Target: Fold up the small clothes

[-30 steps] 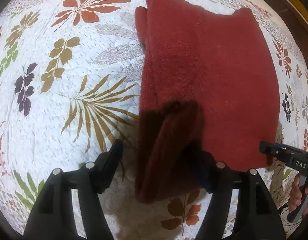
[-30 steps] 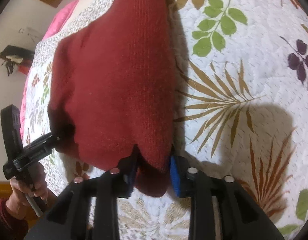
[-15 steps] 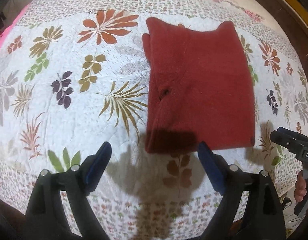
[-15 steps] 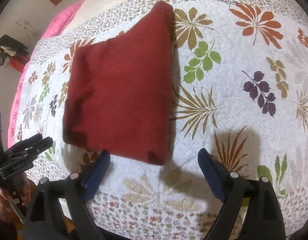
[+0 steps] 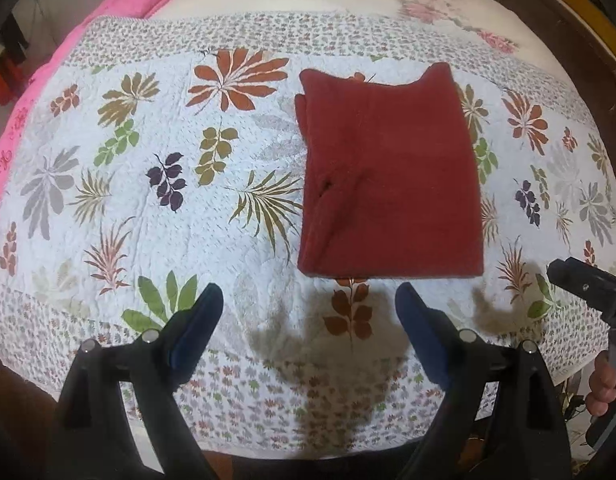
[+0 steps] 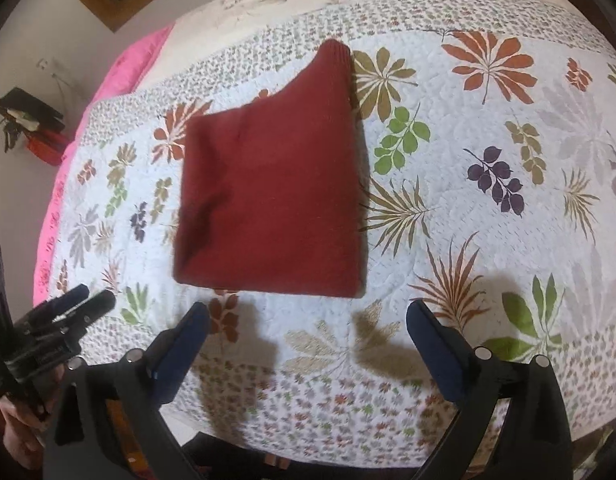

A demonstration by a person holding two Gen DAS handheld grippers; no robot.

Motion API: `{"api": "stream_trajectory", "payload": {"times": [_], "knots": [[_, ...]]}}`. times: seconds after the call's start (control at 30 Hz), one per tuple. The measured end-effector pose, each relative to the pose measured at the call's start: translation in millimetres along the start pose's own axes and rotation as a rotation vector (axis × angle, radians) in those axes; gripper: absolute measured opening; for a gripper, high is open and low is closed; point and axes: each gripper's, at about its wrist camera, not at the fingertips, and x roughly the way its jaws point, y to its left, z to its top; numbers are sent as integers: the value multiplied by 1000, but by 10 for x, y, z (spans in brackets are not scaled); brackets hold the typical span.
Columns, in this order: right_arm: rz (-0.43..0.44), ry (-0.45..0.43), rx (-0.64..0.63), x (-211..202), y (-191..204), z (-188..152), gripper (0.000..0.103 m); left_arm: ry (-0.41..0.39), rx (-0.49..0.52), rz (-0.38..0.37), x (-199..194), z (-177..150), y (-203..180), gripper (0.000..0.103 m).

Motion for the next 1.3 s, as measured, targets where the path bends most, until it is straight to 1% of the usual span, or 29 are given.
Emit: {"api": "stream_trajectory", "payload": {"times": [0.07, 0.2, 0.33, 0.5, 0.6, 0.8, 1.0, 1.3], "knots": [[6, -5, 3, -85, 35, -11, 99, -13, 1, 10, -91, -9, -12, 88], [-41, -12, -30, -200, 133, -38, 99, -24, -5, 28, -223, -22, -28, 88], [-56, -10, -64, -292, 242, -89, 99, -25, -7, 31, -342, -47, -40, 88], [-120, -29, -123, -417, 401, -185, 99, -42, -2, 53, -498, -86, -66, 88], [-126, -42, -135, -498, 452, -223, 99, -58, -1, 66, -608, -104, -58, 88], [-148, -55, -139, -583, 510, -260, 99, -86, 9, 120, -809, -159, -55, 89], [-169, -56, -142, -592, 549, -288, 99, -96, 10, 137, -895, -183, -53, 90], [-173, -46, -143, -577, 581, -323, 99, -96, 2, 145, -917, -211, -44, 90]]}}
